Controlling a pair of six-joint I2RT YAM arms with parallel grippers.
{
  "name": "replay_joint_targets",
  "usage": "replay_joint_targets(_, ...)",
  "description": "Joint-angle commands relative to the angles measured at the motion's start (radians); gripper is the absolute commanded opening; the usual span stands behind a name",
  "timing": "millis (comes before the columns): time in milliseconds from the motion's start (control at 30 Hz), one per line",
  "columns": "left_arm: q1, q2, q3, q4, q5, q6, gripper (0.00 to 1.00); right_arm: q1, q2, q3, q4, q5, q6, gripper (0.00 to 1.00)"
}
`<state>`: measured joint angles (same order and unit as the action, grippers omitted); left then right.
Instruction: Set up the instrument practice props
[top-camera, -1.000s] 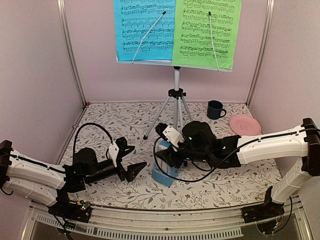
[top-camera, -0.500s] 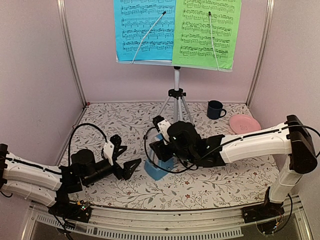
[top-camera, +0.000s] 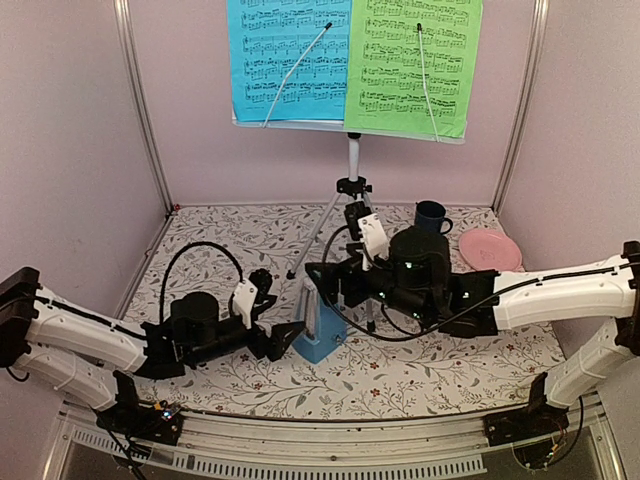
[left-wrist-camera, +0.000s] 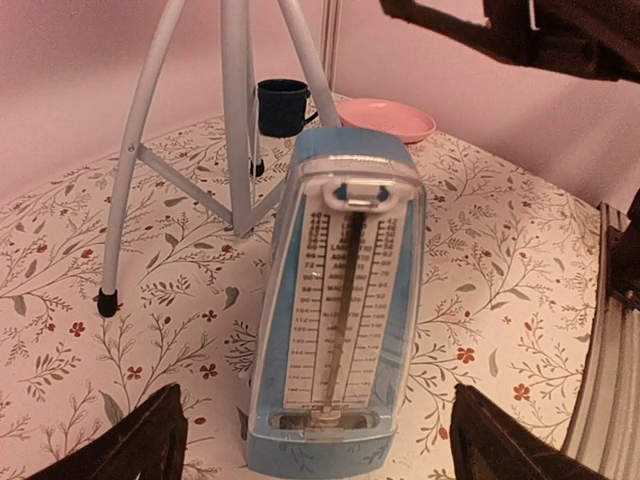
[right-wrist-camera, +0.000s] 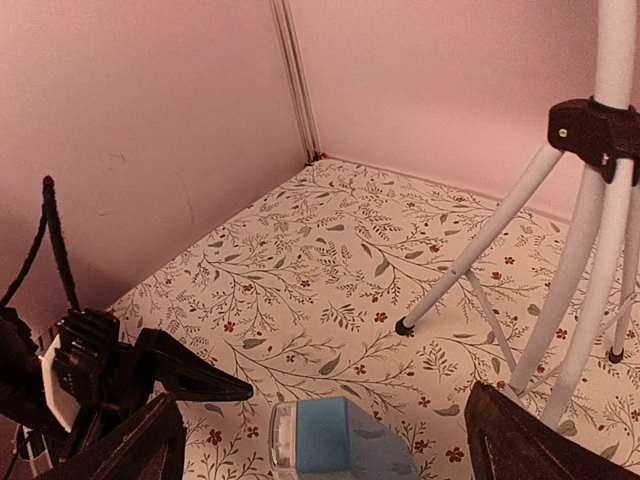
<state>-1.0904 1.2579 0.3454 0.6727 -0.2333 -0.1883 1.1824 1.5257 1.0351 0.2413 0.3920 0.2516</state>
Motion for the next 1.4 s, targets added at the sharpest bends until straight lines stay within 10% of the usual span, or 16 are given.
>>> replay_joint_targets(0,-0.021,0.078,0.058,0.040,-0.010,-0.059,0.91,-0.027,-0.134,-0.173,0.114,-0.016,0.039,0.99)
replay_joint_targets(733,-0.026,0.398,0.286,0.086,-0.060,-0.096,0.81,-0.095,-0.386,-0.657,0.208,-0.090,0.262,0.99)
replay_joint_targets(1367,-0.031,0.273,0.322,0.050,-0.118,-0.116,0.29,-0.095,-0.213,-0.624,0.313,-0.197,0.197,0.91)
